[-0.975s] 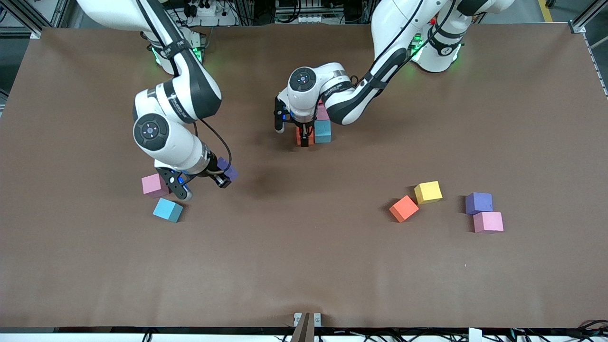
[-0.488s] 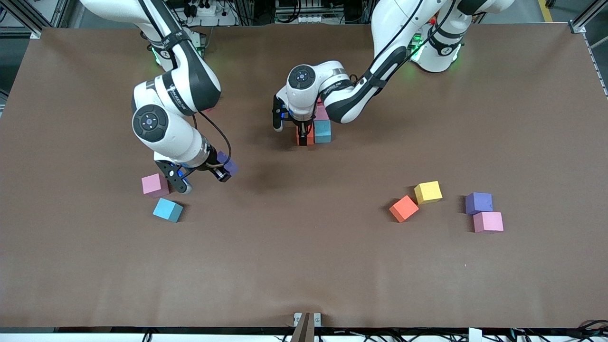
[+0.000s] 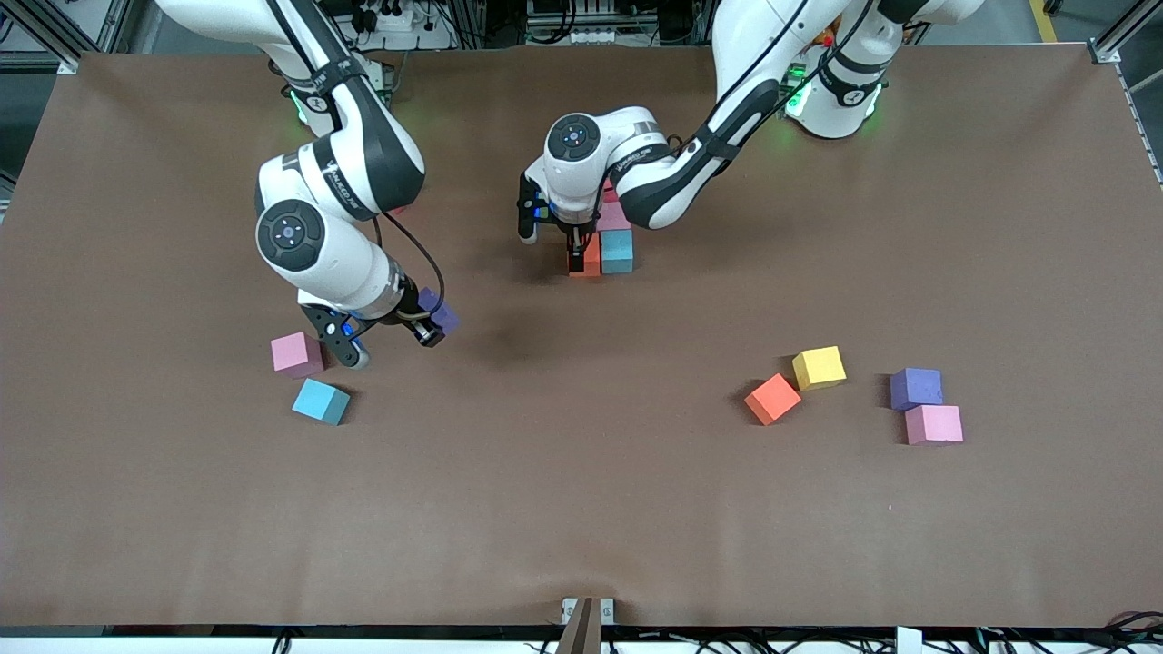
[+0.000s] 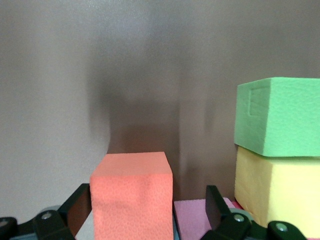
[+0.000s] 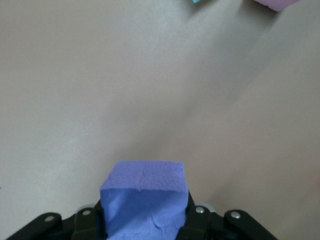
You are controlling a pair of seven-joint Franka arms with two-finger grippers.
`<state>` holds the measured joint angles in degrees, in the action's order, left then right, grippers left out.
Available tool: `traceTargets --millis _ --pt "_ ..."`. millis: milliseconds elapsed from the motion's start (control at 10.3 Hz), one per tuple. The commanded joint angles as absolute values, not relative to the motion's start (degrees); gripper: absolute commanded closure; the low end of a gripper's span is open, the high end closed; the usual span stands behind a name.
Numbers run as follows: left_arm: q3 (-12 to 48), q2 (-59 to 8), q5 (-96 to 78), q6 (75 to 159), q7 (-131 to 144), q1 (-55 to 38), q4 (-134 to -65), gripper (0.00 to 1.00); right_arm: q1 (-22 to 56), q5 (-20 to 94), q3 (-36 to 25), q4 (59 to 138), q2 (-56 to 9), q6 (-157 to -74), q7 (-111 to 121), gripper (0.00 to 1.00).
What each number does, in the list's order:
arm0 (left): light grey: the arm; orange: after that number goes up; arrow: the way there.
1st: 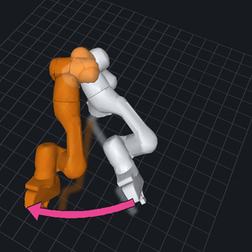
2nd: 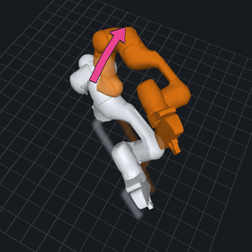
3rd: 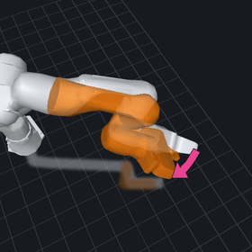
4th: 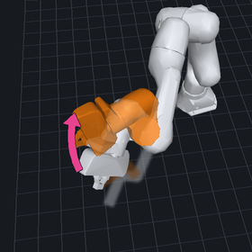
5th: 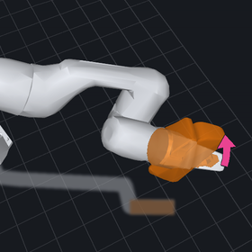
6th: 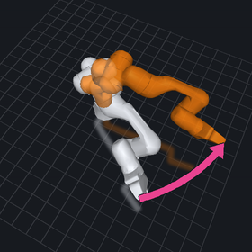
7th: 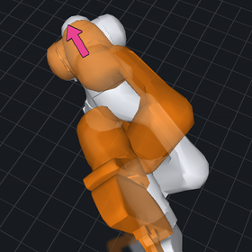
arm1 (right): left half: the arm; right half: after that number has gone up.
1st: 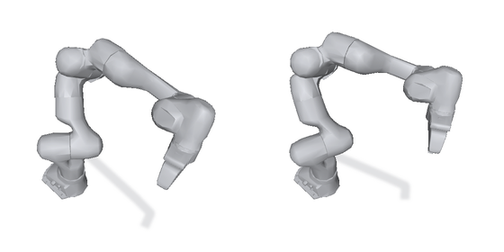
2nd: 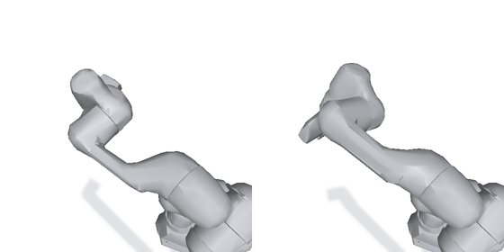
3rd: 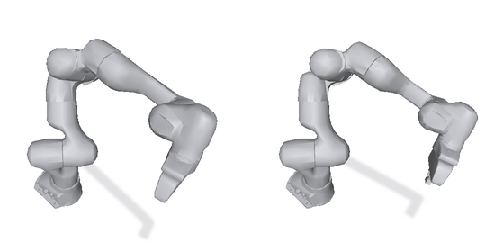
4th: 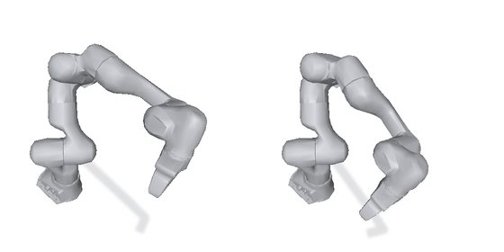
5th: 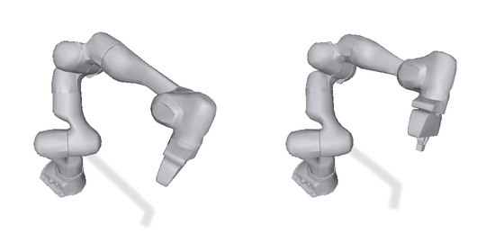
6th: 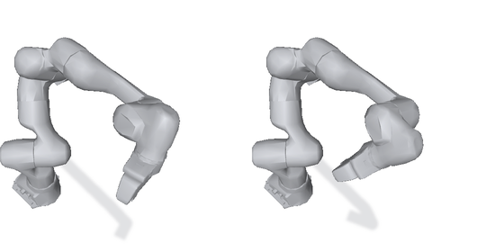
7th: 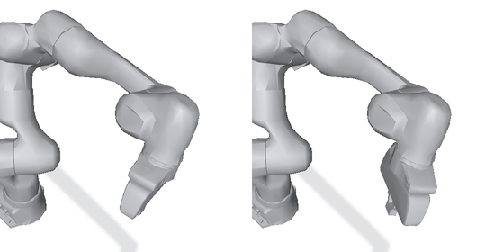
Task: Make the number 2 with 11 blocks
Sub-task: 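Open the left gripper and release the orange cube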
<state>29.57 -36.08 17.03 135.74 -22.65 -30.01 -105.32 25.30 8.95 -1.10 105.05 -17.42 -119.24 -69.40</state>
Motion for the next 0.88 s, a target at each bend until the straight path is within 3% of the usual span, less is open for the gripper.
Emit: traceTargets --millis 0,780 --pt "34.7 -34.7 17.4 133.9 -25.0 -23.3 -105.9 0.00 25.2 10.0 -1.1 107.7 -15.6 -119.9 -70.3 1.00" --pt "37.2 -32.2 15.2 114.7 -22.0 -13.5 -95.7 0.00 33.2 9.5 -1.1 114.1 -14.5 -127.5 -82.7 1.00"
